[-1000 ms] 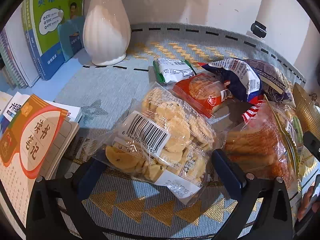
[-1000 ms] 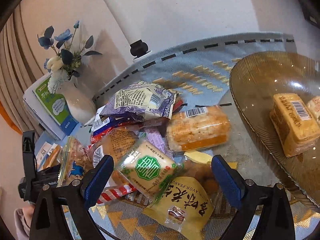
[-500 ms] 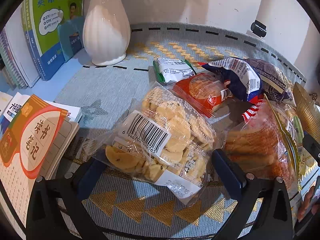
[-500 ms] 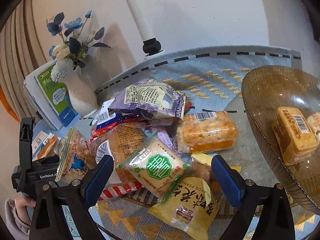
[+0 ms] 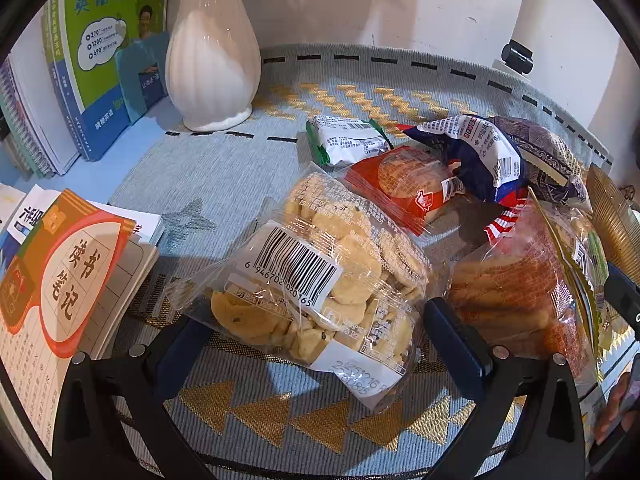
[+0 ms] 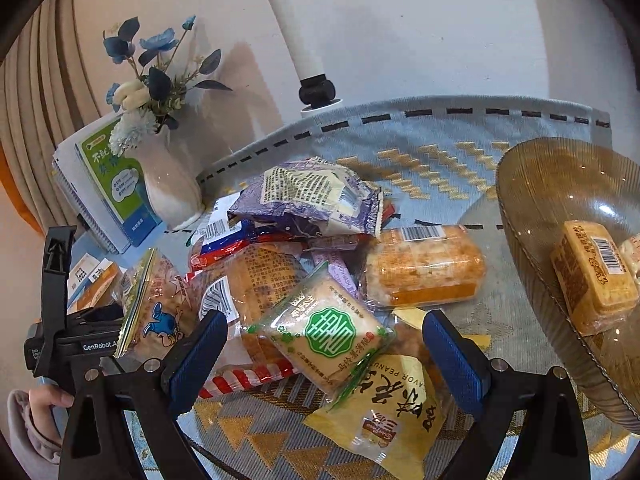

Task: Organize snacks
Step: 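Grasp the cracker bag with the left tool while the right tool grasps the green-label pastry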

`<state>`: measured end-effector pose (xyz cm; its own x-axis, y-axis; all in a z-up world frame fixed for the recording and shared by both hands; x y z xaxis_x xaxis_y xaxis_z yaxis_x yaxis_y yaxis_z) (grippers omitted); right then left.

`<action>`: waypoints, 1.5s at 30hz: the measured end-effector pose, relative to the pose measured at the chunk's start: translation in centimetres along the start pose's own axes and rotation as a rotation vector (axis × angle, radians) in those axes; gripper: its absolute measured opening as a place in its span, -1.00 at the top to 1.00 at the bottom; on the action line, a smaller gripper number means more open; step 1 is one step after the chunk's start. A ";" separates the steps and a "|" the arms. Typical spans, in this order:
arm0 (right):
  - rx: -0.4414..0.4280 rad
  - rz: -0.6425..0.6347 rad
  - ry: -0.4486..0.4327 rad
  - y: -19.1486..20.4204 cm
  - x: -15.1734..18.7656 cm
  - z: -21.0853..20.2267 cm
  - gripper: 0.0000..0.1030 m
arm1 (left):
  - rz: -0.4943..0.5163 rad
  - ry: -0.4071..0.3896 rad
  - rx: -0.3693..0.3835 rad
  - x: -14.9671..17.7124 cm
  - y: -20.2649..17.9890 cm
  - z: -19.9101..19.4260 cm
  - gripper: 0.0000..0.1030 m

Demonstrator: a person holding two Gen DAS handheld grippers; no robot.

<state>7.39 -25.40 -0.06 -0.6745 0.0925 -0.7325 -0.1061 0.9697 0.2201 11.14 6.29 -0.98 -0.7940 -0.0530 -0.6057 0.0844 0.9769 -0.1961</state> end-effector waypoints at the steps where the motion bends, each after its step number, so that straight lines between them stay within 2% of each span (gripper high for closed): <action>1: -0.002 -0.007 0.007 0.1 0.0 0.1 -0.89 | 0.000 0.000 0.000 0.0 0.0 0.0 -1.00; 4: -0.003 -0.023 0.017 0.4 0.0 0.4 -0.90 | 0.000 0.000 0.000 0.0 0.0 0.0 -1.00; 7: -0.060 -0.029 0.047 0.6 0.1 0.9 -0.90 | 0.000 0.000 -0.001 0.0 0.0 0.0 -1.00; 10: -0.050 -0.040 0.048 0.9 0.1 1.0 -0.88 | 0.000 0.001 -0.001 0.1 0.0 0.0 -1.00; 12: -0.064 -0.024 0.046 0.7 0.2 1.0 -0.65 | 0.001 0.001 -0.002 0.1 0.0 0.0 -1.00; 14: -0.082 0.013 0.042 0.0 0.1 0.9 -0.55 | 0.001 0.001 -0.002 0.0 0.0 0.1 -1.00; 16: -0.110 0.043 0.043 -0.6 0.1 0.9 -0.52 | 0.001 0.002 -0.003 0.0 0.0 0.1 -1.00; 20: -0.104 0.053 0.039 -0.8 0.2 0.8 -0.38 | 0.004 -0.002 0.009 0.0 -0.1 0.2 -0.98; 21: -0.096 0.057 0.036 -0.9 0.2 0.8 -0.26 | 0.008 -0.024 0.053 0.0 -0.1 -0.3 -0.58; 22: -0.097 0.063 0.033 -1.0 0.2 0.7 -0.25 | 0.010 -0.046 0.088 -0.1 -0.2 -0.6 -0.26; 24: -0.113 0.083 0.027 -1.4 0.2 0.5 -0.22 | 0.005 -0.064 0.140 0.0 0.0 -1.0 -0.18; 27: -0.131 0.106 0.013 -1.8 0.2 0.2 -0.21 | -0.001 -0.081 0.132 0.0 0.2 -1.4 -0.12; 31: -0.151 0.137 -0.018 -2.3 0.2 -0.4 -0.21 | -0.011 -0.144 0.135 0.3 0.6 -2.7 0.04; 34: -0.156 0.153 -0.035 -2.6 0.2 -0.7 -0.20 | -0.006 -0.146 0.145 0.5 0.5 -3.0 0.09; 37: -0.162 0.158 -0.030 -2.6 0.2 -0.7 -0.20 | 0.018 -0.152 0.166 0.6 -0.1 -3.2 0.18; 39: -0.162 0.155 -0.033 -2.5 0.1 -0.6 -0.20 | 0.043 -0.176 0.155 0.4 -0.9 -3.4 0.25; 42: -0.158 0.151 -0.043 -2.5 0.1 -0.7 -0.20 | 0.046 -0.227 0.180 0.3 -1.1 -4.3 0.27; 45: -0.151 0.158 -0.063 -2.8 0.3 -1.2 -0.20 | 0.028 -0.236 0.186 0.3 -0.8 -4.6 0.28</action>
<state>6.57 -28.34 -0.09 -0.6445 0.2589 -0.7194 -0.1143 0.8977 0.4255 8.08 6.44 2.53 -0.6293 -0.0945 -0.7714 0.2302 0.9254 -0.3012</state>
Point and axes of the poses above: each gripper's, at about its wrist camera, not at the fingertips, and z roughly the way its jaws point, y to its left, x to its underside, the point moved 2 cm from there along z, roughly the way its jaws point, and after that the axes turned 8 degrees about x, right-handed, at the moved point
